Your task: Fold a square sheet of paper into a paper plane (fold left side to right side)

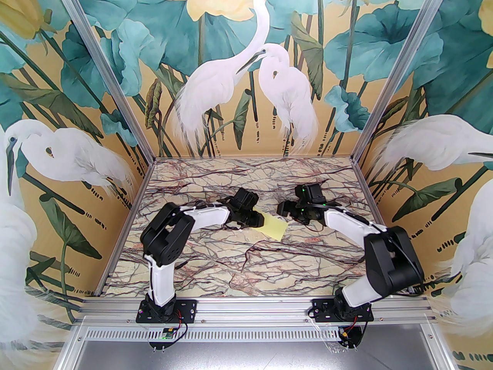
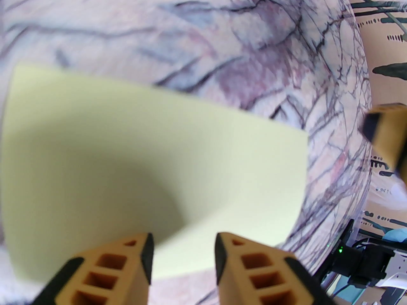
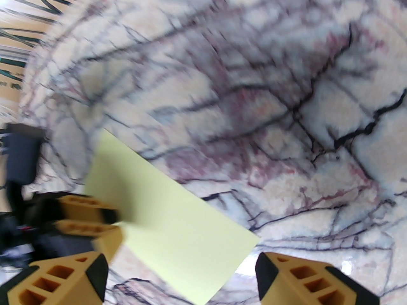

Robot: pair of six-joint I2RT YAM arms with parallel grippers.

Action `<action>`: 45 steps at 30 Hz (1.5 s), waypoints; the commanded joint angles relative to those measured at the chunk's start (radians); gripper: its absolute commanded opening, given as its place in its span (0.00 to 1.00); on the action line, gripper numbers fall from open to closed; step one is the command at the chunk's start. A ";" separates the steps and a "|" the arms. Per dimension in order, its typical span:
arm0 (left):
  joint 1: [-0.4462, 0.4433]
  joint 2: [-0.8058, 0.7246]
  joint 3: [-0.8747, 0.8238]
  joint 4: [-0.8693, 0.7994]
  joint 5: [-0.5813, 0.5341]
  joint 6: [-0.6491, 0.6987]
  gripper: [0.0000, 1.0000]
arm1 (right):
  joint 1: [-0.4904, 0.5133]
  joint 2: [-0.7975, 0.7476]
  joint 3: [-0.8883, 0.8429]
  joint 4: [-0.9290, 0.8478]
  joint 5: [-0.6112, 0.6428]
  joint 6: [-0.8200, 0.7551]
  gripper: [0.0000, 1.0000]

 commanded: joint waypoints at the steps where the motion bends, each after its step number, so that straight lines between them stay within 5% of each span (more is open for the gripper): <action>1: -0.007 -0.106 -0.050 0.033 -0.042 -0.041 0.45 | 0.041 0.069 0.067 -0.031 0.043 -0.065 0.85; 7: 0.006 -0.211 -0.130 0.046 -0.110 -0.119 0.57 | 0.086 0.169 0.120 -0.033 0.091 -0.114 0.87; 14: 0.024 -0.310 -0.209 0.020 -0.187 -0.184 0.60 | 0.172 0.136 0.024 -0.018 0.081 -0.021 0.87; 27: 0.030 -0.363 -0.324 0.092 -0.108 -0.196 0.59 | 0.376 -0.035 -0.099 0.036 0.081 0.195 0.86; 31: 0.011 -0.333 -0.338 0.139 -0.052 -0.185 0.50 | 0.375 -0.114 -0.138 0.032 0.117 0.232 0.83; 37: -0.006 -0.226 -0.242 0.152 -0.057 -0.157 0.19 | 0.336 -0.198 -0.199 0.023 0.133 0.266 0.62; 45: -0.005 -0.086 -0.130 0.121 -0.112 -0.145 0.13 | 0.245 -0.137 -0.236 0.104 0.031 0.276 0.57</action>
